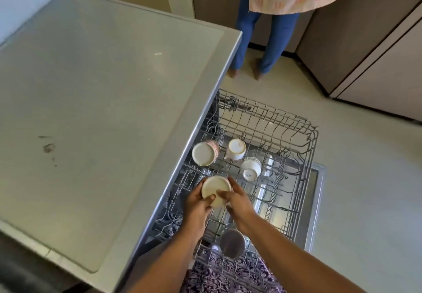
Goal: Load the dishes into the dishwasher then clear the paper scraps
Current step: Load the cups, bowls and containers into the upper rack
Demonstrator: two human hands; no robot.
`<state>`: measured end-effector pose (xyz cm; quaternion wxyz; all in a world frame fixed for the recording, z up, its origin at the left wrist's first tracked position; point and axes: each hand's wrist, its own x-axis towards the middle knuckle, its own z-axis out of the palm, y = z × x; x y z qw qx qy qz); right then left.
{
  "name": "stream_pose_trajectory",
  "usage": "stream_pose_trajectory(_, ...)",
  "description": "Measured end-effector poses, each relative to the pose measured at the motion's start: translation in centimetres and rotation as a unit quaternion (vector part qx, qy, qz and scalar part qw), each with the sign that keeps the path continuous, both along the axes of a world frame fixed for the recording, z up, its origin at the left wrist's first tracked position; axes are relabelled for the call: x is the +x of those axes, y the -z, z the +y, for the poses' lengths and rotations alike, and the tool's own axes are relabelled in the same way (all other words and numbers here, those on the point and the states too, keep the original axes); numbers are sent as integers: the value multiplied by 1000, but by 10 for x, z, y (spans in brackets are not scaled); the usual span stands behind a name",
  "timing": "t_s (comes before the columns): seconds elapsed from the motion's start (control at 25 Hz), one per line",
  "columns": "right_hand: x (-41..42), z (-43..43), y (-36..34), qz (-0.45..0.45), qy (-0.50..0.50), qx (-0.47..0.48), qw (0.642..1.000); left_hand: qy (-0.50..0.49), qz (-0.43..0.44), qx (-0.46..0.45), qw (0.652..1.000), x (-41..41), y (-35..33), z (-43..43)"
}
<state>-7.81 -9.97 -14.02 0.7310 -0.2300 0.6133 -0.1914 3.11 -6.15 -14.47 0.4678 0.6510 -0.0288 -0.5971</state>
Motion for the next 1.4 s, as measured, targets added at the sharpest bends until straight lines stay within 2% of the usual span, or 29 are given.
stream_pose_trajectory(0.28,14,-24,26,71,-87,-13,994,-74,3,27,997,0,42,-30)
stream_pose_trajectory(0.72,11,-29,45,156,-193,-10,969,22,-44,84,995,8,80,-32)
stream_pose_trajectory(1.12,13,-15,35,203,-176,-40,962,39,-70,102,992,5,76,-32)
stream_pose_trajectory(1.28,7,-11,6,188,-126,-34,974,33,-103,126,986,4,58,-31)
stream_pose_trajectory(1.4,-2,-9,-14,187,-105,-71,974,34,-144,110,983,3,37,-32)
